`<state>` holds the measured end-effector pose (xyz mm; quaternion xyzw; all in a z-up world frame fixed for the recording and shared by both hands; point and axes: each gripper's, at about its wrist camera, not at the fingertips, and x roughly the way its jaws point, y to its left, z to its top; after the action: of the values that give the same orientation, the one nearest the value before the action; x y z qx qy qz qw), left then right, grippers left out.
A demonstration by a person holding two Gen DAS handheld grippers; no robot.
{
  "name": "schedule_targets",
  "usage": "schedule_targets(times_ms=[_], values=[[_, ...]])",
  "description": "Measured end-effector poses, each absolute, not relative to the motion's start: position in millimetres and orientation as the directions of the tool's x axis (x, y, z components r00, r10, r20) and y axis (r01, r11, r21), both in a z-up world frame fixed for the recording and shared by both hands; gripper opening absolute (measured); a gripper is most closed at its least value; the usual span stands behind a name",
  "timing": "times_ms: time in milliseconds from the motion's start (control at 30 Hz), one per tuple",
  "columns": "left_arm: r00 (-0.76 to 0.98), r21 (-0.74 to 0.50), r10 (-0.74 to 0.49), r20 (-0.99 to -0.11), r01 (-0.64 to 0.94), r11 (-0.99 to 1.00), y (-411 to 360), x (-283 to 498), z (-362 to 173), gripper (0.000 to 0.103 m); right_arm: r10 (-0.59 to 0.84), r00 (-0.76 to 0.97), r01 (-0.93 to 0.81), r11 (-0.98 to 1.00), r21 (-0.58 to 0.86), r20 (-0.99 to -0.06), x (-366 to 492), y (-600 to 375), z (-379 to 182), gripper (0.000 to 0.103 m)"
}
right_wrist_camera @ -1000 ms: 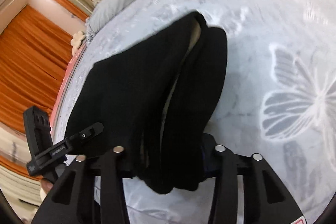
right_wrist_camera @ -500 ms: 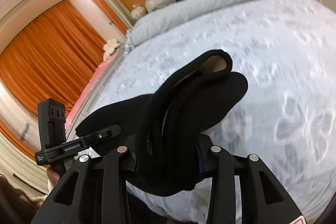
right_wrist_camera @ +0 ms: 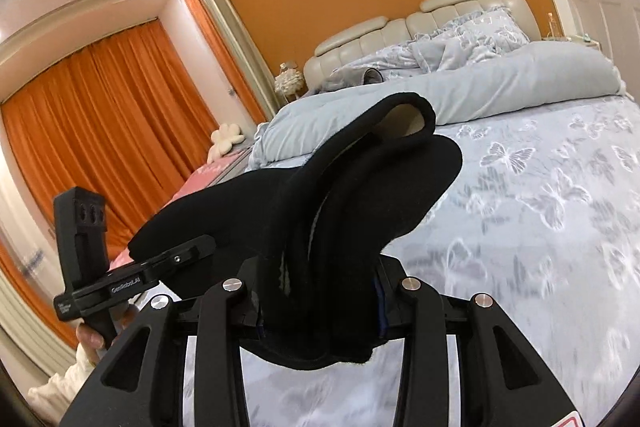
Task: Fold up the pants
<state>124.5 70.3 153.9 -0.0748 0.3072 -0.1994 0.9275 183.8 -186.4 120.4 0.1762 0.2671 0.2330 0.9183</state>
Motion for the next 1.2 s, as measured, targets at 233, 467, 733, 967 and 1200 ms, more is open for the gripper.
schedule_targets(times_ms=[233,467,733,967,1200], values=[[0.735,-0.223,-0.377,-0.563,0.304,0.926,61.9,228.4,70.9,0.027,0.510,0.722,-0.269,0.830,0.489,-0.468,287.7,-196.0,44.5,0.036],[0.655,-0.243,-0.372,-0.658,0.283,0.928,59.5,278.9,-59.3,0.035,0.431,0.613,-0.152,0.887,0.437,-0.662,340.3,-198.8,-83.3,0.050],[0.651,-0.067,-0.141,-0.746,0.138,0.988,72.8,220.9,-29.3,0.070,0.333,0.637,-0.042,0.916,0.399,-0.696,275.5,-231.9,-46.3,0.061],[0.708,0.101,0.039,-0.705,0.045,0.994,66.9,121.3,33.6,0.085,0.215,0.700,-0.033,0.962,0.271,-0.680,176.7,-189.6,25.1,0.061],[0.731,0.158,0.091,-0.676,0.023,0.987,47.3,54.1,36.9,0.088,0.136,0.760,-0.043,0.986,0.160,-0.636,113.4,-150.4,31.0,0.073]])
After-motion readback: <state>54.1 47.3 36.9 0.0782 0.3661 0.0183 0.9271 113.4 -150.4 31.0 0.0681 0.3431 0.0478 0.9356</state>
